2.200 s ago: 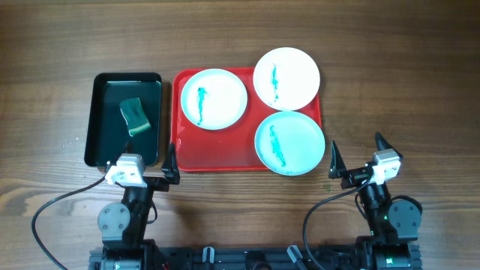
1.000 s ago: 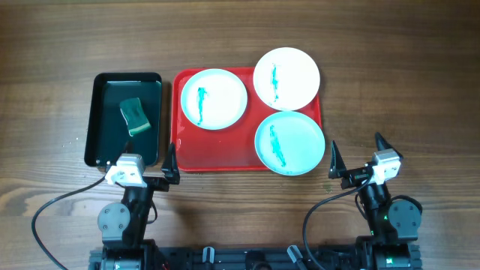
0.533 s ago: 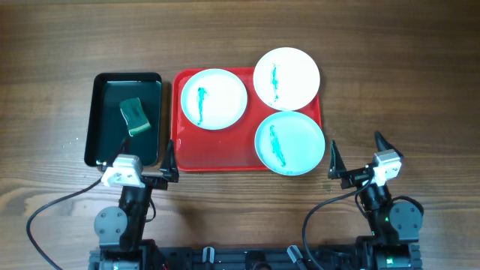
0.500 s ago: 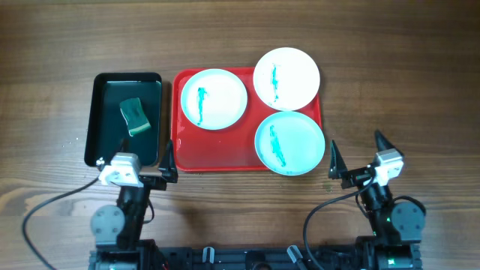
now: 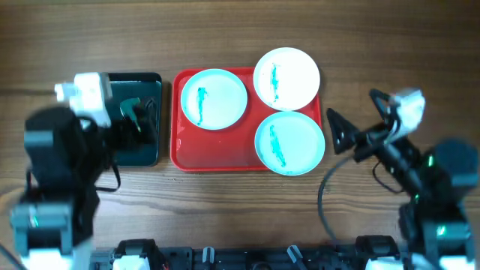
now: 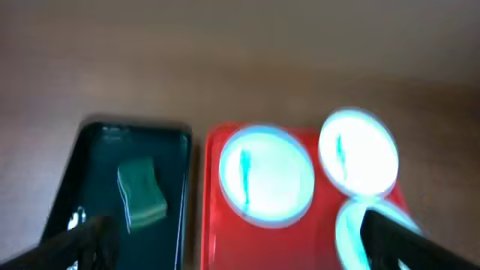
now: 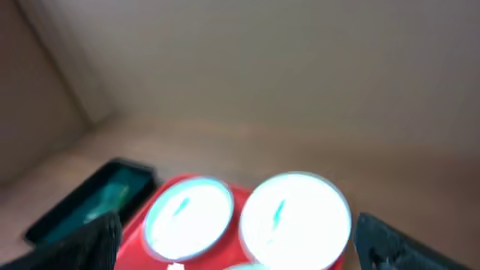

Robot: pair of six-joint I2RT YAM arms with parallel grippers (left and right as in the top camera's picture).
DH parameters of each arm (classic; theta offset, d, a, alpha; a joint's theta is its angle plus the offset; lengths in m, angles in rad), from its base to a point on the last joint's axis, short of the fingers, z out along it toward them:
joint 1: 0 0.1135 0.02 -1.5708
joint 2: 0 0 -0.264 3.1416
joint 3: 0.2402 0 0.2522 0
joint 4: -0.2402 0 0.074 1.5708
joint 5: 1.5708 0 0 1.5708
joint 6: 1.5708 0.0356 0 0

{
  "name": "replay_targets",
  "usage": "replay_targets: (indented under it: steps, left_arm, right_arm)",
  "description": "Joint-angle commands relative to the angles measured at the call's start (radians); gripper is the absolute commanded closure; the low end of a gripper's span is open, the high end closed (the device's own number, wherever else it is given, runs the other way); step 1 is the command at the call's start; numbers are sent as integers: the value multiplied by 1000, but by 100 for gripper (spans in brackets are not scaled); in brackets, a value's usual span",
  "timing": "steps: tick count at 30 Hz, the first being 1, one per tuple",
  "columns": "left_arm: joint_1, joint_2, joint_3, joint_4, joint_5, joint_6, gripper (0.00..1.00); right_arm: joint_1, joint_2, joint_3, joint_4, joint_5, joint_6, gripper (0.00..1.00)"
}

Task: Clean dirty plates on tray and stack at the side
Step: 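Reach the left gripper to the sponge and the right gripper to the left plate rim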

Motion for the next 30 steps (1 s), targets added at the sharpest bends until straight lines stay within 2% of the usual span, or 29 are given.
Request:
replay_targets:
  steps: [1, 2, 4, 7, 11, 14, 18, 19, 20, 22, 30]
  left_arm:
    - [8, 223, 240, -217, 8, 5, 0]
    - [8, 299, 303, -282, 8, 5, 0]
    - [8, 369, 322, -292, 8, 5, 0]
    - [8, 475, 321, -284, 97, -3, 0]
    - [8, 578, 321, -279, 97, -3, 0]
    - [9, 602, 321, -248, 42, -8, 0]
    - [9, 603, 321, -217, -130, -140, 0]
    - [10, 603, 321, -217, -159, -163, 0]
    - [9, 603, 321, -216, -165, -165, 0]
    - [9, 603, 321, -210, -164, -165, 0]
    - [9, 608, 321, -194, -165, -165, 0]
  right_arm:
    - [4, 184, 212, -195, -96, 45, 0]
    - [4, 259, 287, -294, -95, 35, 0]
    - [4, 363, 377, -402, -99, 30, 0]
    - [4, 492, 392, -360, -114, 94, 0]
    - [48, 686, 393, -245, -153, 176, 2]
    - [152, 793, 430, -242, -10, 268, 11]
    - [305, 947, 557, -304, 203, 323, 19]
    - [342, 987, 587, -303, 249, 335, 26]
    - [385, 1039, 624, -298, 304, 344, 38]
    - [455, 1139, 693, -289, 405, 360, 46]
    - [543, 1309, 716, -194, 534, 370, 58]
